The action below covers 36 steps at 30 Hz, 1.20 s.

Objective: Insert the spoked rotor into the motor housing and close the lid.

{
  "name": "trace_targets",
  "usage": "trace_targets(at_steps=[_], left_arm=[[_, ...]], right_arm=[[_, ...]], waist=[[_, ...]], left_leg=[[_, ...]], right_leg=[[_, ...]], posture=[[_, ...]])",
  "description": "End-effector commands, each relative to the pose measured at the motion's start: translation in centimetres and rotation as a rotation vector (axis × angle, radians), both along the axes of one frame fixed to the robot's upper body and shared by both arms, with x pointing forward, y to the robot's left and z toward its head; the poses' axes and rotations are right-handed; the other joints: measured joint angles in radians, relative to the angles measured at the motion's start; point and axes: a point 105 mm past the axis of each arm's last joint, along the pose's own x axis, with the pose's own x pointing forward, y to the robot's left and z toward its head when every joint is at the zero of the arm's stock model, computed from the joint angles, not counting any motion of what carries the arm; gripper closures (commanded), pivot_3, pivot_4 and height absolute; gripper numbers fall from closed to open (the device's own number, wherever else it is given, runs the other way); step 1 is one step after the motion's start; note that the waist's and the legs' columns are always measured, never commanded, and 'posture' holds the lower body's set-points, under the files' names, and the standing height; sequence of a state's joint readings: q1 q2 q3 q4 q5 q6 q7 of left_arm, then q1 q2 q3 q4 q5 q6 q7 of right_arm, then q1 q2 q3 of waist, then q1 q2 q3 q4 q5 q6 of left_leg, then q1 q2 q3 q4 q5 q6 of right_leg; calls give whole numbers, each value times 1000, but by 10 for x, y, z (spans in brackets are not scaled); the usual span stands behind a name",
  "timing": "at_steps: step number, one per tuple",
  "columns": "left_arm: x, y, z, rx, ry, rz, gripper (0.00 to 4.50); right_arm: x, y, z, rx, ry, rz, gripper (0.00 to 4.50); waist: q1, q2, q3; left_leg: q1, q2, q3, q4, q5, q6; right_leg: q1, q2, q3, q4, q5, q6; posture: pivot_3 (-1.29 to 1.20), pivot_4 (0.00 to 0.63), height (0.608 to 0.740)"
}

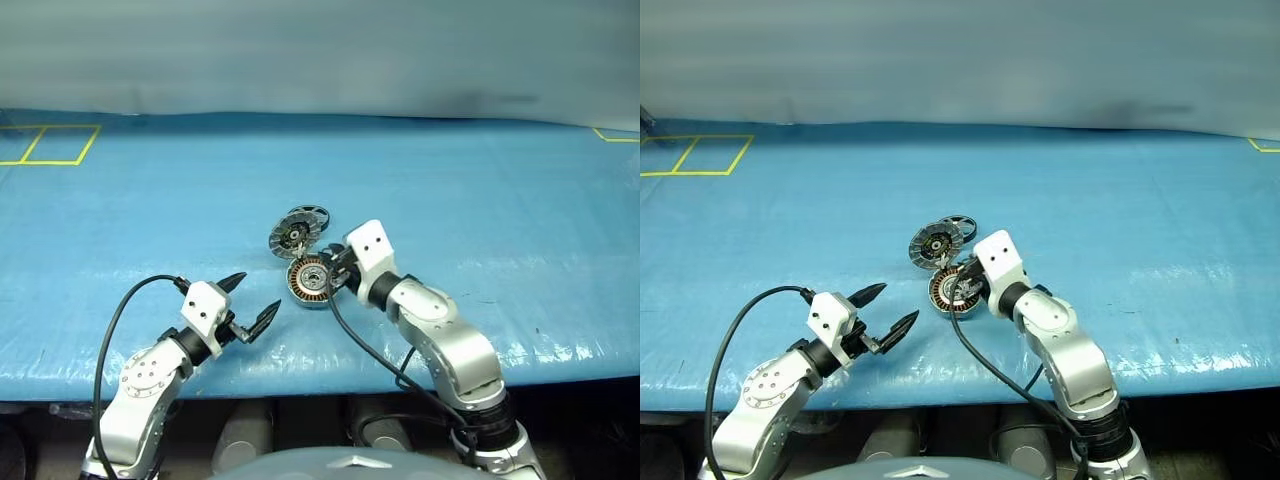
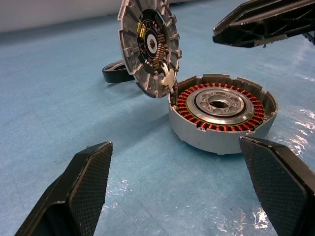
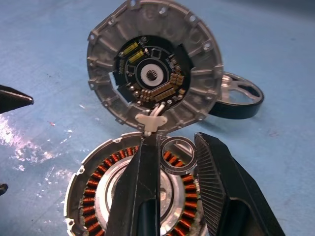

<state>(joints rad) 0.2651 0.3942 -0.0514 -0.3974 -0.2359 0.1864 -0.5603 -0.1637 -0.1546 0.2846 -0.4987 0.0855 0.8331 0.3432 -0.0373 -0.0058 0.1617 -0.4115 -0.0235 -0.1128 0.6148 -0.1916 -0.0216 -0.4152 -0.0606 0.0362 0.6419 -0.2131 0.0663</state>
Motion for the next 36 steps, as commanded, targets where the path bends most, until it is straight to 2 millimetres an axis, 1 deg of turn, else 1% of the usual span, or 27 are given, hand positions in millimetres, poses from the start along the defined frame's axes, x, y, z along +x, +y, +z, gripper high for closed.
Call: trace_targets(at_steps=[1, 7, 17, 26, 36], left_arm=[[1, 0, 6, 5, -33, -1, 0], [2, -1, 7, 1, -30, -4, 0], [3, -1, 7, -1, -28, -3, 0], [2, -2, 7, -10, -27, 2, 0], [2, -2, 7, -8, -27, 5, 0]], right_arm=[[-3, 11, 3, 26, -30, 36, 3832], [-6, 16, -10, -2, -10, 59, 3832], [-8, 12, -23, -24, 22, 54, 3832], [-9, 12, -29, -36, 43, 64, 3832], [-4, 13, -28, -25, 45, 60, 3832]], waist=[[0, 0, 0], [0, 0, 0], [0, 0, 0], [0, 0, 0], [0, 0, 0]], left_leg=[[0, 0, 0, 0, 0, 0], [0, 0, 0, 0, 0, 0], [0, 0, 0, 0, 0, 0], [0, 0, 0, 0, 0, 0], [0, 0, 0, 0, 0, 0]], right_leg=[[0, 0, 0, 0, 0, 0], [0, 0, 0, 0, 0, 0], [0, 0, 0, 0, 0, 0], [0, 0, 0, 0, 0, 0], [0, 0, 0, 0, 0, 0]], posture=[[0, 150, 740], [0, 150, 740], [0, 150, 740], [0, 150, 740], [0, 150, 740]])
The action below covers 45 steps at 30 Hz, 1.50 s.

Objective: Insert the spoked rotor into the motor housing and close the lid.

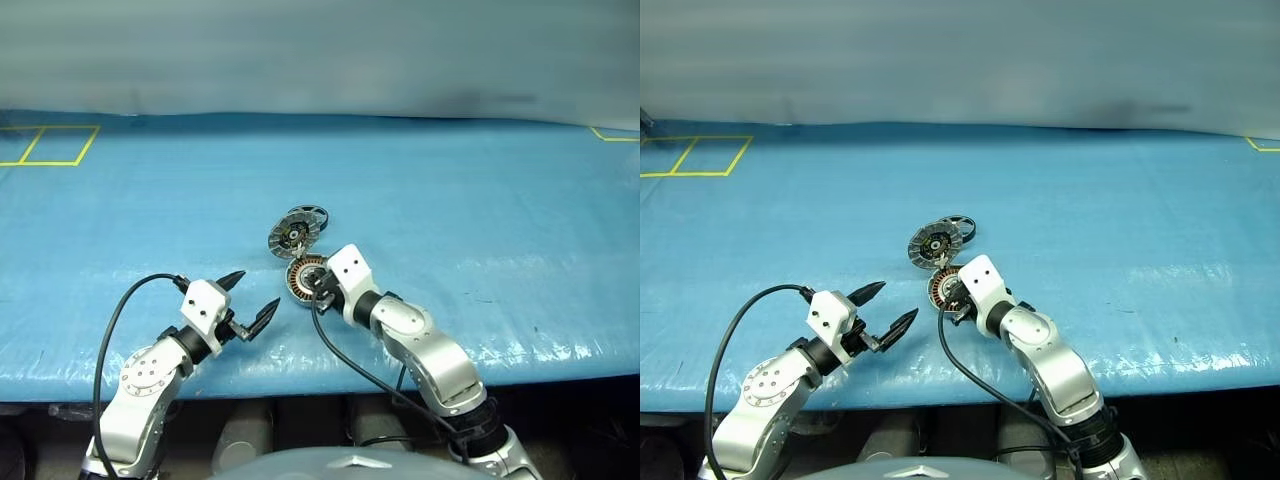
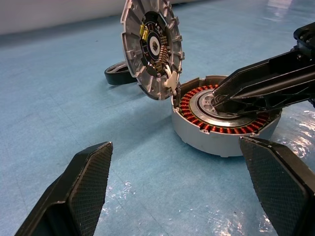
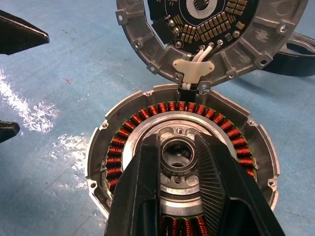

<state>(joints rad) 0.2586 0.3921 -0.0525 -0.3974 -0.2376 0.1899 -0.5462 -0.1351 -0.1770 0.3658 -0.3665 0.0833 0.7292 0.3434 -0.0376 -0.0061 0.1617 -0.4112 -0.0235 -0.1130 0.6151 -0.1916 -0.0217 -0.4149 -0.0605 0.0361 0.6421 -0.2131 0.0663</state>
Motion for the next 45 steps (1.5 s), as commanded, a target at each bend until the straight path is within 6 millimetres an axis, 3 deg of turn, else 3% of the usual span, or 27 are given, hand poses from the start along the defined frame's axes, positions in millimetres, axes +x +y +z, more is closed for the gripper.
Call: trace_targets(at_steps=[1, 7, 15, 18, 22, 29, 45], left_arm=[[0, -2, 6, -6, -23, -7, 0], [0, -2, 5, -7, -21, -9, 0], [0, -2, 5, -10, -19, -6, 0], [0, -2, 5, -10, -20, -6, 0], [0, -3, 5, -12, -21, -9, 0], [0, -4, 5, -15, -18, -14, 0], [0, -3, 5, -12, -19, -6, 0]], right_arm=[[2, 2, 5, 16, -19, 3, 3832], [2, -1, 2, 7, -12, -5, 3832], [0, -3, 15, 32, -39, 4, 1239], [-1, -2, 28, 80, -52, 6, 1239], [-2, -2, 34, 90, -56, 4, 2142], [-4, -3, 27, 38, -34, -10, 4460], [-1, 0, 17, 28, -3, -19, 4460]], waist=[[0, 0, 0], [0, 0, 0], [1, 0, 0], [1, 0, 0], [1, 0, 0], [0, 0, 0], [1, 0, 0]], left_leg=[[0, 0, 0, 0, 0, 0], [0, 0, 0, 0, 0, 0], [0, 0, 0, 0, 0, 0], [0, 0, 0, 0, 0, 0], [0, 0, 0, 0, 0, 0], [0, 0, 0, 0, 0, 0], [-1, 0, 0, 0, 0, 0]], right_leg=[[0, 0, 0, 0, 0, 0], [0, 0, 0, 0, 0, 0], [0, 0, 0, 0, 0, 0], [0, 0, 0, 0, 0, 0], [0, 0, 0, 0, 0, 0], [0, 0, 0, 0, 0, 0], [0, 0, 0, 0, 0, 0]], posture=[[0, 150, 740], [0, 150, 740], [0, 150, 740], [0, 150, 740], [0, 150, 740], [0, 150, 740], [0, 150, 740]])
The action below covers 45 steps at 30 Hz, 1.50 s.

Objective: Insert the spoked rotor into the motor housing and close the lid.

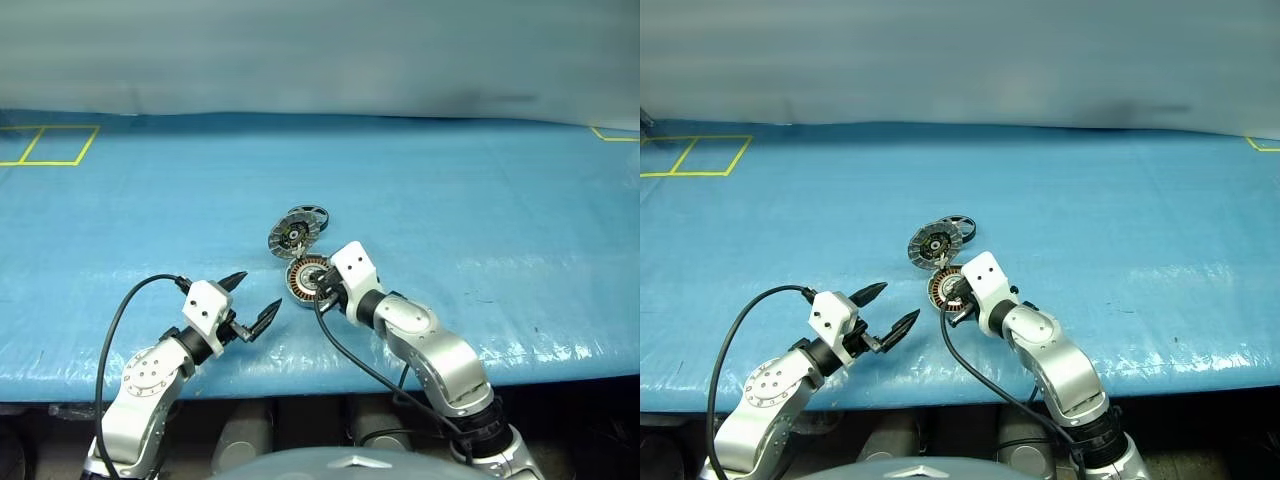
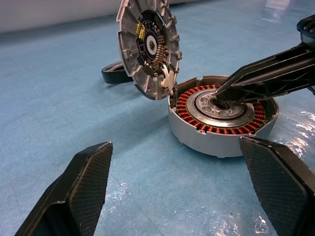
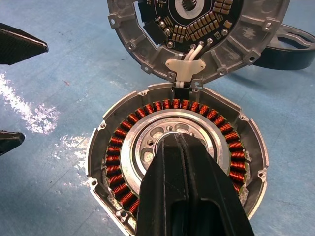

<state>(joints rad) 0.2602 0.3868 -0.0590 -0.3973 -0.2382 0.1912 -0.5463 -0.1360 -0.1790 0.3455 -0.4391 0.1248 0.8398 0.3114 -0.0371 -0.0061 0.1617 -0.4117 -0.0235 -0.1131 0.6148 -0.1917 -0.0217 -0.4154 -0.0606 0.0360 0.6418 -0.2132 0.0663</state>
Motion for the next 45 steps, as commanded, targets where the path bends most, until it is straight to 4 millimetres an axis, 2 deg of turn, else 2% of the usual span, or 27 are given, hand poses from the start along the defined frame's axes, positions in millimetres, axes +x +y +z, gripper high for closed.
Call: trace_targets(at_steps=[1, 24, 34, 36, 39, 41, 45], left_arm=[[1, 0, 6, -5, -24, -1, 0], [-1, 3, 4, -2, -21, 18, 0], [-1, 4, 6, -7, -26, 20, 0], [-1, 1, 14, -51, -21, -7, 0], [-10, -12, 30, -125, 9, -140, 0], [-9, -15, 45, -163, -13, -179, 0], [4, -14, 91, -275, -111, -202, 0]], right_arm=[[2, 4, 11, 22, -42, 9, 4460], [9, 11, 9, 1, -52, 43, 4460], [7, 7, 38, 81, -129, 49, 4460], [5, 3, 42, 86, -143, 53, 4460], [3, -4, 44, 88, -150, 41, 4460], [2, -9, 44, 90, -148, 31, 4460], [1, -22, 40, 74, -151, -4, 4460]], waist=[[0, 0, 0], [-1, 0, 0], [0, 0, 0], [0, 0, 0], [0, 0, 0], [0, 0, 0], [2, -1, 1]], left_leg=[[0, 0, 0, 0, 0, 0], [0, 0, 0, 0, 0, 0], [0, 0, 0, 0, 0, 0], [0, 0, 0, 0, 0, 0], [0, 0, -1, 0, 0, 0], [0, 0, -1, 0, 0, 0], [0, 0, -2, 1, 0, 0]], right_leg=[[0, 0, 0, 0, 0, 0], [0, 0, 0, 0, 0, 0], [0, 0, 0, 0, 0, 0], [0, 0, 0, 0, 0, 0], [0, 0, -1, 0, 0, 0], [0, 0, -1, 0, 0, 0], [1, 0, -2, 0, 0, 0]], posture=[[0, 150, 740], [0, 150, 740], [0, 150, 740], [0, 150, 740], [0, 150, 740], [0, 150, 740], [0, 150, 740]])
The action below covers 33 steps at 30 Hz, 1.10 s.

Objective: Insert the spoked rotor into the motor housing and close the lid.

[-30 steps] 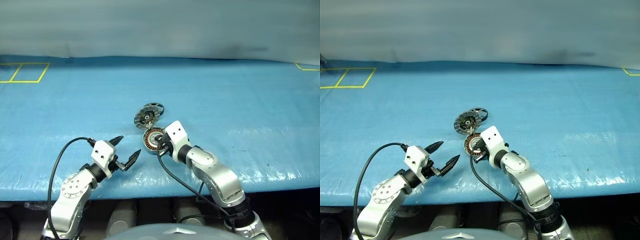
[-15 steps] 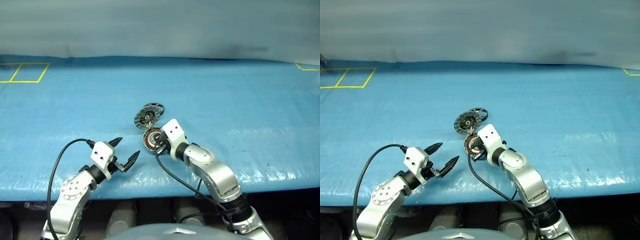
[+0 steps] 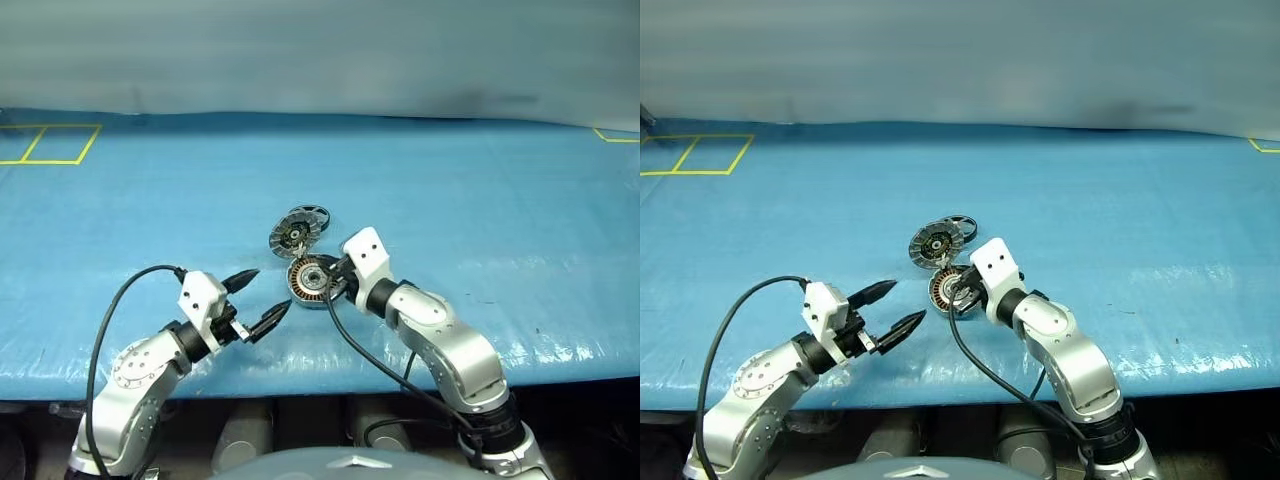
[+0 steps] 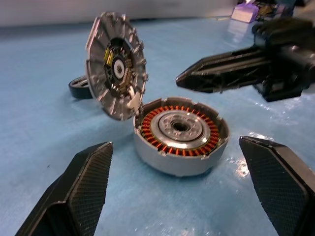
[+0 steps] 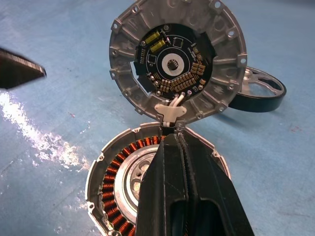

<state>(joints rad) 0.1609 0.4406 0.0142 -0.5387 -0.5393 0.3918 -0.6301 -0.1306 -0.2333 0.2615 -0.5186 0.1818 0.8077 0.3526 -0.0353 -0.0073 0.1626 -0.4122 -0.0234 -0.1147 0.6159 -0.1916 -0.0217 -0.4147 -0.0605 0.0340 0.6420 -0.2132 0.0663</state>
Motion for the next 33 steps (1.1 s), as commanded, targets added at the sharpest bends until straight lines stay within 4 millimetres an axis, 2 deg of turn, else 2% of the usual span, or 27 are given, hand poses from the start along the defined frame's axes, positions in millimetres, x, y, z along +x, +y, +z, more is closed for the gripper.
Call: trace_targets(at_steps=[1, 2, 4, 9, 11, 14, 17, 22, 28, 33], left_arm=[[7, 0, 52, -107, -135, -24, 0], [12, 0, 67, -138, -172, -36, 0], [21, 1, 85, -162, -209, -47, 0], [60, 10, 112, -153, -227, 16, 0], [86, 17, 125, -189, -222, 82, 0], [115, 22, 134, -172, -244, 124, 0], [141, 22, 134, -57, -297, 122, 0], [181, 22, 128, 92, -285, 68, 0], [200, 12, 102, 340, -233, -33, 0], [201, -1, 79, 512, -178, -131, 0]], right_arm=[[-1, -8, 13, 22, -63, -13, 4460], [-1, -13, 12, 19, -61, -31, 4460], [-1, -19, 10, 17, -60, -55, 4460], [-2, -27, 11, 29, -71, -96, 4460], [-2, -31, 11, 34, -72, -124, 4460], [-3, -35, 10, 44, -74, -151, 4460], [-6, -40, 8, 55, -81, -178, 4460], [-12, -66, -2, 68, -91, -323, 4460], [-26, -75, -10, 69, -75, -397, 4460], [-37, -78, -14, 72, -57, -432, 4460]], waist=[[0, 0, 0], [0, 0, 0], [0, -1, 0], [-2, -1, 1], [-1, -2, 1], [-1, -4, 2], [-1, -5, 3], [1, -6, 4], [-4, -7, 5], [-2, -9, 6]], left_leg=[[0, 0, 0, 0, 0, 0], [0, 0, 0, 0, 0, 0], [0, 0, 0, 1, 0, 0], [1, 0, 0, 1, 0, 0], [1, 0, 0, 1, 0, 0], [0, 0, -1, 3, 0, 0], [0, -1, -1, 3, 0, 0], [-1, -1, -1, 2, 0, 0], [-1, -1, 0, 1, 0, 1], [-1, -1, -1, 0, 0, 1]], right_leg=[[0, 0, 0, 0, 0, 0], [0, 0, 0, 0, 0, 0], [1, 0, 0, 0, 0, 0], [2, 1, -1, 0, 1, 1], [2, 1, 0, 0, 1, 1], [3, 2, -1, 0, 1, 2], [3, 2, 0, 0, 2, 3], [2, 2, 0, 0, 2, 3], [1, 1, 0, -1, 3, 6], [1, 1, 0, 0, 3, 7]], posture=[[0, 150, 740], [0, 150, 740], [0, 150, 740], [0, 150, 740], [0, 150, 740], [0, 150, 740], [0, 150, 740], [0, 150, 740], [0, 150, 740], [0, 150, 740]])
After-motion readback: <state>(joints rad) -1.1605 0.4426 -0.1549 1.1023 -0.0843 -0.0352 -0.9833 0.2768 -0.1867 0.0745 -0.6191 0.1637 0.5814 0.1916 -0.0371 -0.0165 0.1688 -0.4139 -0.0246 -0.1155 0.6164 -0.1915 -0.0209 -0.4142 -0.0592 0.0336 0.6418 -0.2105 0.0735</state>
